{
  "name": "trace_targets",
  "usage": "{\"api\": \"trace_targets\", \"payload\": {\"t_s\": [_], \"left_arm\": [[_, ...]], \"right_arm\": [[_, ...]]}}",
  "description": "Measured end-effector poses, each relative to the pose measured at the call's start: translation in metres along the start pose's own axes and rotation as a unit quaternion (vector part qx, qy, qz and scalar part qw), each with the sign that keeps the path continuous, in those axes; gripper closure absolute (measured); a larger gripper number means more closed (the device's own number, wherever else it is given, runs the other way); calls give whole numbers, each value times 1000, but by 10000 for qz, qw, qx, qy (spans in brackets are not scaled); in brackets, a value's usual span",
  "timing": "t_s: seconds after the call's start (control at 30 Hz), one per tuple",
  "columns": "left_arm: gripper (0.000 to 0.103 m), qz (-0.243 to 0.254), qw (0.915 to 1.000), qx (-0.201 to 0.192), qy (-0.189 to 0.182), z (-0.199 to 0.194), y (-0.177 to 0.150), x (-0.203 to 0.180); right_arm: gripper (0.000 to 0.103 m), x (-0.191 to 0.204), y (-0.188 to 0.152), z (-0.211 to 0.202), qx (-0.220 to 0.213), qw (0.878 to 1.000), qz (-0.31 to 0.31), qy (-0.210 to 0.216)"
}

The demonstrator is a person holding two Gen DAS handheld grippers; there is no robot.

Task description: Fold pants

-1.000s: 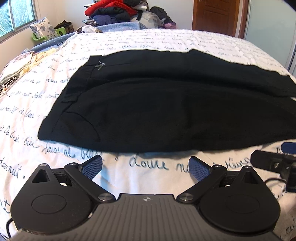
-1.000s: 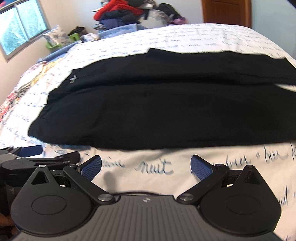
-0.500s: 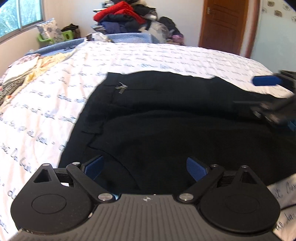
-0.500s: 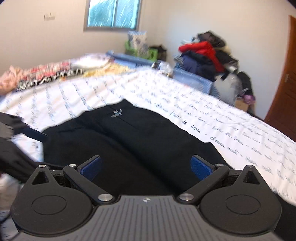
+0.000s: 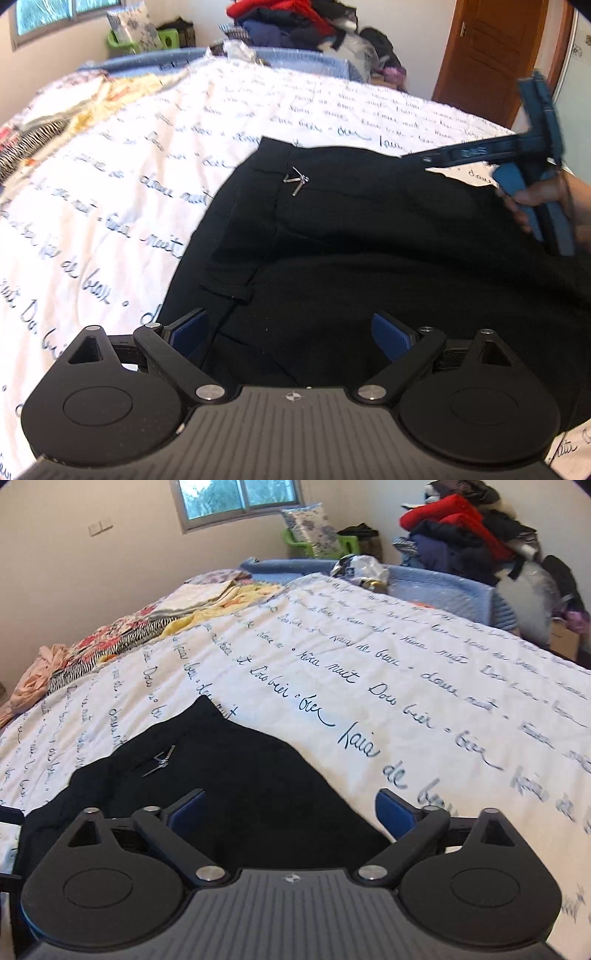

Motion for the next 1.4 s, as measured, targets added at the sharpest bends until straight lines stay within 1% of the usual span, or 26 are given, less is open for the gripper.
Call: {"api": "trace_targets", "payload": {"t_s": [0.03,0.1,0.17,0.23,0.3,0.37,0.4,0.43,0.5,0.57,0.63,0.73,0.8,0.87,0.93,0.97,1.03,1.07,1.1,1.13,1.17,1.2,1.23,1.27,1.33,1.4], "left_arm": [[8,-24,10000,47,-36,3,3,1],[8,-60,9999,80,-34,9,9,1],[8,-65,9999,104,0,17,17,-1],[8,-117,9999,115,-10,24,29,-2],[7,-243,9996,133,-52,30,43,-5],[8,-543,9983,192,-94,37,60,-4],[8,-730,9971,158,-164,40,68,-3],[8,-977,9948,120,-250,44,78,-1],[8,-1388,9890,146,-488,51,95,1],[8,-1712,9819,206,-781,59,107,2],[8,-2017,9737,333,-1002,69,116,3],[8,-2379,9625,454,-1223,79,123,6],[9,-2570,9560,472,-1334,84,126,10],[11,-2820,9482,493,-1378,87,127,17],[17,-3019,9405,460,-1490,87,128,23],[22,-3110,9369,469,-1529,87,128,26],[29,-3208,9320,477,-1619,86,127,28],[39,-3247,9304,493,-1631,85,125,30],[55,-3282,9289,541,-1629,85,122,30],[64,-3297,9275,606,-1651,85,117,31],[80,-3330,9256,671,-1669,85,113,32],[87,-3402,9230,709,-1653,85,108,34],[90,-3465,9215,684,-1615,83,102,37],[92,-3457,9236,619,-1540,80,96,39],[93,-3423,9260,477,-1518,71,89,41],[94,-3366,9284,332,-1536,60,82,42]], "right_arm": [[12,-3,1,11,89,9999,-48,22],[26,-8,2,31,257,9995,-129,121],[30,-10,1,46,425,9986,-127,295],[40,-10,1,48,390,9981,-221,422],[80,-8,3,40,328,9976,-227,560],[92,-2,2,33,331,9976,-357,490],[93,4,0,30,345,9972,-538,385],[94,14,-1,25,331,9962,-785,179],[95,41,-3,14,226,9892,-1434,-215],[95,73,-8,2,78,9754,-2138,-525],[95,106,-15,-9,-70,9579,-2769,-758],[95,144,-30,-22,-235,9317,-3469,-1045],[95,160,-38,-28,-317,9211,-3711,-1135],[95,170,-45,-34,-375,9162,-3818,-1157],[95,178,-49,-39,-443,9143,-3865,-1128],[95,182,-51,-41,-466,9134,-3887,-1116],[95,188,-56,-45,-485,9121,-3922,-1086],[95,190,-58,-46,-492,9120,-3928,-1076],[95,193,-61,-48,-507,9112,-3938,-1100],[95,193,-63,-48,-522,9116,-3921,-1120],[95,192,-64,-49,-537,9142,-3857,-1119],[95,191,-65,-49,-553,9176,-3777,-1109],[95,191,-65,-49,-570,9201,-3711,-1111],[95,191,-66,-49,-581,9215,-3667,-1139],[95,190,-67,-47,-513,9231,-3617,-1201],[93,190,-69,-48,-501,9191,-3655,-1382]]}}
Point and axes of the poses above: each gripper's, at about its wrist camera, not at the fingertips, and z roughly the way its jaws point, x to its left, y to its top, the point moved 5 cm from there along z, roughly the way its jaws point, and after that the axes turned 9 degrees about -z, right-handed, at the moved point
